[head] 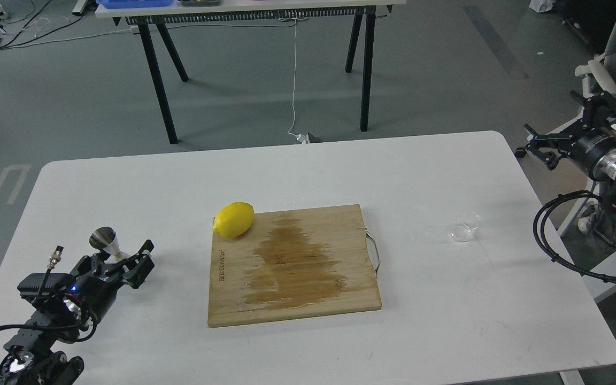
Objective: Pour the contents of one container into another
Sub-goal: 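Grasp the metal jigger with the left hand, then lift the jigger and carry it over the cutting board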
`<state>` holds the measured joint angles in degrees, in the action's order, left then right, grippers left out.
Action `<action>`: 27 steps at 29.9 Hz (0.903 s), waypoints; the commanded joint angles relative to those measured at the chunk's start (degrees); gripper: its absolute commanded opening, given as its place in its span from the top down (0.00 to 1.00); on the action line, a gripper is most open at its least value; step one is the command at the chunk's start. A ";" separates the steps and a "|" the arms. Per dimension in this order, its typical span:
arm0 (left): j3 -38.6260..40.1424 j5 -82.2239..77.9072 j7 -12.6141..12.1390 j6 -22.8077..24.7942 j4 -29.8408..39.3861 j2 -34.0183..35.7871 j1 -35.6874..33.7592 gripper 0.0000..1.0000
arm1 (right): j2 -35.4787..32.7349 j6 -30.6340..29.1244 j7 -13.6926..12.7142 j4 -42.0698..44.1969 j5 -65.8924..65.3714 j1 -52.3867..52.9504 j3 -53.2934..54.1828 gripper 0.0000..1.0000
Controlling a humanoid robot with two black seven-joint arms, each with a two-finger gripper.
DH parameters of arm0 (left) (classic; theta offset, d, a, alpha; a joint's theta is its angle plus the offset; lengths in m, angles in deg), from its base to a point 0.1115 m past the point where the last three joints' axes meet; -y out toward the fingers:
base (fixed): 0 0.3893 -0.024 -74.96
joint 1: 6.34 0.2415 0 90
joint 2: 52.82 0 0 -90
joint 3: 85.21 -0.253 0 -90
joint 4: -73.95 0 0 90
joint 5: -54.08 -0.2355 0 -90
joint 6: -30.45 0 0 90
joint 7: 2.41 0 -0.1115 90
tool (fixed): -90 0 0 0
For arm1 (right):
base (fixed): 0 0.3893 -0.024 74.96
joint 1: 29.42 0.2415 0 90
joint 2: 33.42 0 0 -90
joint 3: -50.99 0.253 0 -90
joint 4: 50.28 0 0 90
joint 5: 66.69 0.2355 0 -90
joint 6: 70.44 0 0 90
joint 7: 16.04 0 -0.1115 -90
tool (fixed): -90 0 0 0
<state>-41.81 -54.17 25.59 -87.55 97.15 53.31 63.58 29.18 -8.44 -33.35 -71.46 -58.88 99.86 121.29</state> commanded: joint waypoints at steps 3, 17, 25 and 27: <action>-0.24 -0.03 0.00 0.00 -2.81 -0.75 -1.19 0.29 | -0.47 0.00 0.00 0.00 0.02 -0.18 0.01 0.01; -1.57 2.61 0.00 0.00 -4.48 -0.75 -1.63 0.96 | -0.47 0.00 0.00 -1.14 0.02 -1.67 0.53 0.01; -1.48 2.69 0.00 0.00 -1.50 -0.22 -4.70 0.98 | -0.47 0.00 0.00 -1.14 0.02 -1.85 1.50 0.01; -1.48 2.69 0.00 0.00 0.69 1.17 -8.20 0.98 | -0.47 0.00 0.00 -1.05 0.02 -1.76 1.85 0.01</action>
<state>-43.34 -51.48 25.59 -87.55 95.13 53.07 59.37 28.72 -8.44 -33.35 -72.60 -58.86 98.03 122.56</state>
